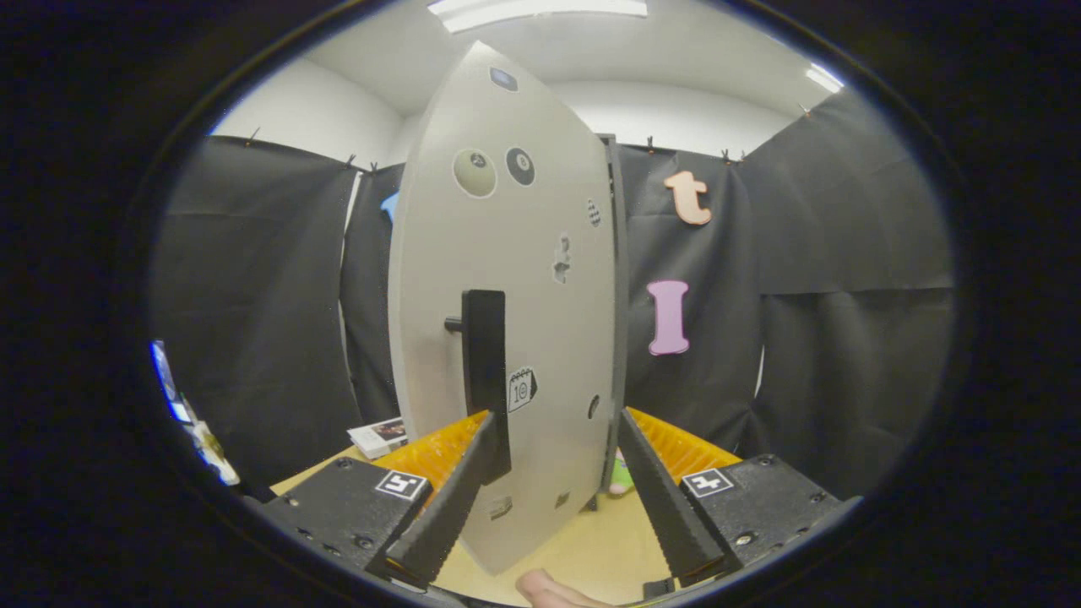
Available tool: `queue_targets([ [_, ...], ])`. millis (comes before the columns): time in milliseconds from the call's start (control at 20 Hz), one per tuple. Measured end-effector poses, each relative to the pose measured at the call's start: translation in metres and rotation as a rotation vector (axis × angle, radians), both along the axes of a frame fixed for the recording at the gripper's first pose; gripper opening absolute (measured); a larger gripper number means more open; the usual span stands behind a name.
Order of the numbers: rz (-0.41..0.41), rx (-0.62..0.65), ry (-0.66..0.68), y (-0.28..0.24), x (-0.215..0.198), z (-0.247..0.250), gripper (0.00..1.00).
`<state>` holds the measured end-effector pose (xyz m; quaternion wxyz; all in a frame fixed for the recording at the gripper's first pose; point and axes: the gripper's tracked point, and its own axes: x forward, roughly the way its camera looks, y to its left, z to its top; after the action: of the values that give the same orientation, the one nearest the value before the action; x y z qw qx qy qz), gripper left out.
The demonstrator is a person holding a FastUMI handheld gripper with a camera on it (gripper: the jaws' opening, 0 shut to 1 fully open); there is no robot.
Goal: Open the shoe cabinet door, grab the shoes and put them into the shoe cabinet, then close the shoe cabinet door.
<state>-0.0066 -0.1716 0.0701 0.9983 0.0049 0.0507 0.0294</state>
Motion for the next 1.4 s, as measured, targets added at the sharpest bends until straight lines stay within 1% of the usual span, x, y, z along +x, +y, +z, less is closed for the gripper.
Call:
queue_targets([
  [250,0.079,0.033,0.042,0.059,0.03,-0.019,0.95],
  [400,0.106,0.034,0.051,0.094,0.051,-0.027,0.96],
  [550,0.087,0.002,0.036,0.11,0.057,-0.034,0.97],
  [700,0.08,-0.019,-0.022,0.113,0.045,-0.029,0.97],
  [800,0.062,-0.02,-0.057,0.11,0.034,-0.023,0.96],
  [900,0.04,-0.033,-0.084,0.108,0.02,-0.015,0.97],
  [1050,0.029,-0.049,-0.135,0.105,-0.006,-0.003,0.97],
  [1200,0.032,-0.007,-0.163,0.105,-0.033,0.004,0.97],
  [1400,0.023,0.032,-0.159,0.093,-0.054,-0.003,0.97],
])
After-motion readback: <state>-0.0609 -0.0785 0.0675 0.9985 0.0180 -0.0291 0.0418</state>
